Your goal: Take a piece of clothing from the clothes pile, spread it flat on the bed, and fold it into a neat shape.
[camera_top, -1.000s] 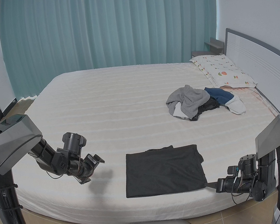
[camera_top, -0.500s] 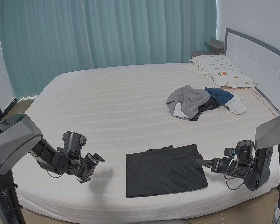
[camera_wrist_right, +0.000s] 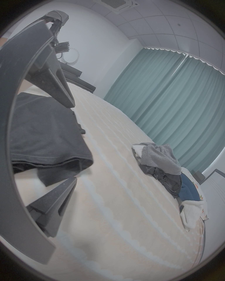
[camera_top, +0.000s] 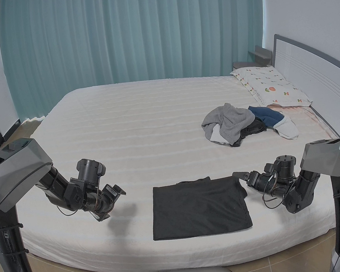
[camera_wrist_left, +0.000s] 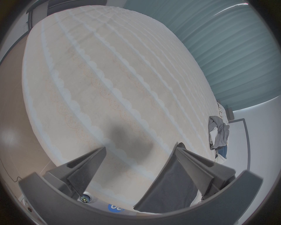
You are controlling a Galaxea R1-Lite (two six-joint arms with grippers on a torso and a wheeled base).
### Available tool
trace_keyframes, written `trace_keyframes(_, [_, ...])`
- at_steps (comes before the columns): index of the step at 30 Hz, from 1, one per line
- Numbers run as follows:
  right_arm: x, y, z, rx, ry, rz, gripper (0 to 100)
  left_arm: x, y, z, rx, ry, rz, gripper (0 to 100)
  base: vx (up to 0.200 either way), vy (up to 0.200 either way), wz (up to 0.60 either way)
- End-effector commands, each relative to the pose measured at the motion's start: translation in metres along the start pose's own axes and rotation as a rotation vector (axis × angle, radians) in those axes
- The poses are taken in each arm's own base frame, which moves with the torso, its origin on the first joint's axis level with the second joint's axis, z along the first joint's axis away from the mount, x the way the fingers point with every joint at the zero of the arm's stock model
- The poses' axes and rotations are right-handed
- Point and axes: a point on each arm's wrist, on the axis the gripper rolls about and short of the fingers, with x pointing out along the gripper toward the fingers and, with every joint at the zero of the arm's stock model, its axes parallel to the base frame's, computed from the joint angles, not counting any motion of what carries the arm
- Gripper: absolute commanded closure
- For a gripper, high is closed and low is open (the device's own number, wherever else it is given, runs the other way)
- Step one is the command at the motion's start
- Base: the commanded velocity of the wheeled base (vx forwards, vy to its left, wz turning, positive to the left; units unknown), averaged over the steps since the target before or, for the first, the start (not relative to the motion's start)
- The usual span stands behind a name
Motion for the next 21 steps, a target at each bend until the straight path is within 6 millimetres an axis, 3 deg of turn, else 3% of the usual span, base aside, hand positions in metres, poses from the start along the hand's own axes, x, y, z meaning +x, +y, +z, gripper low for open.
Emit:
trace_keyframes(1, [0.006,-0.008,-0.003,0.012,0.002,-0.007,0,0.002,0.001,-0.001,0.002,0.002,0.006,0,0.000,0.000,0.00])
trace_keyframes(14, [0.014,-0.012,-0.010,0.026,0.017,-0.008,0,0.002,0.001,-0.002,0.008,0.006,0.006,0,0.000,0.000,0.00])
trace_keyframes(15, [0.013,-0.013,-0.011,0.029,0.022,-0.012,100,0.002,0.001,-0.002,0.008,0.006,0.006,0,0.000,0.000,0.00])
trace_keyframes(21, [0.013,-0.012,-0.012,0.027,0.021,-0.009,100,0.002,0.001,-0.002,0.008,0.006,0.006,0,0.000,0.000,0.00])
